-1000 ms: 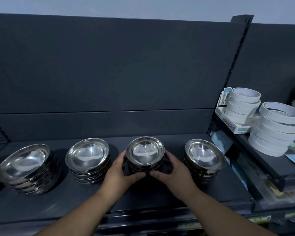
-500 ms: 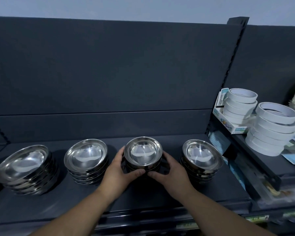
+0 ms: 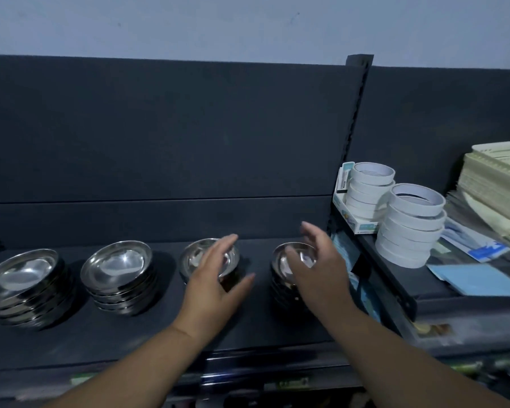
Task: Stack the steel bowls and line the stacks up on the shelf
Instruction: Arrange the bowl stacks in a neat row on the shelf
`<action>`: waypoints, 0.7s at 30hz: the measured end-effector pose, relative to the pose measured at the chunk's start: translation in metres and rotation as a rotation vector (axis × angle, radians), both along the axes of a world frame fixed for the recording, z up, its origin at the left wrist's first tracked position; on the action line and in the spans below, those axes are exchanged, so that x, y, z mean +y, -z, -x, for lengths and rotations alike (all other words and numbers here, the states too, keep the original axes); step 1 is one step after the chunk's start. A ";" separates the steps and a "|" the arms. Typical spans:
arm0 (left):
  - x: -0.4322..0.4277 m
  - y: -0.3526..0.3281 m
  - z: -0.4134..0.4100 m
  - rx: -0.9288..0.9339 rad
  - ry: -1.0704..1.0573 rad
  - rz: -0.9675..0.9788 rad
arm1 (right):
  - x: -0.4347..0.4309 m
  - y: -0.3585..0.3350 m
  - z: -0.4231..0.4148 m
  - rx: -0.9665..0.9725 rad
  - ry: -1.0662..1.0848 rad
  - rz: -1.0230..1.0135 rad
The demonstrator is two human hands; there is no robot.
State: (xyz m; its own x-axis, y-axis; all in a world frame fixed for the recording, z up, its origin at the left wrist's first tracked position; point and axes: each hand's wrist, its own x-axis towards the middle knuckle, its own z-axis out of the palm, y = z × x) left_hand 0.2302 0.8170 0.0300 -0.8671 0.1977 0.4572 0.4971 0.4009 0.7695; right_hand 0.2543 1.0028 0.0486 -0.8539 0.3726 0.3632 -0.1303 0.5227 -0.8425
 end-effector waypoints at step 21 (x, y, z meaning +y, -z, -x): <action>0.075 0.056 -0.001 -0.436 0.031 -0.107 | 0.085 0.073 -0.008 -0.246 -0.243 0.073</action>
State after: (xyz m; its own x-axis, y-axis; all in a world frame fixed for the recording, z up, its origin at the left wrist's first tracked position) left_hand 0.2307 0.8922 -0.0260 -0.9776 0.1984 0.0699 0.1281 0.2977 0.9460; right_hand 0.2626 1.0877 -0.0248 -0.9794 0.1653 0.1158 -0.0320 0.4389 -0.8979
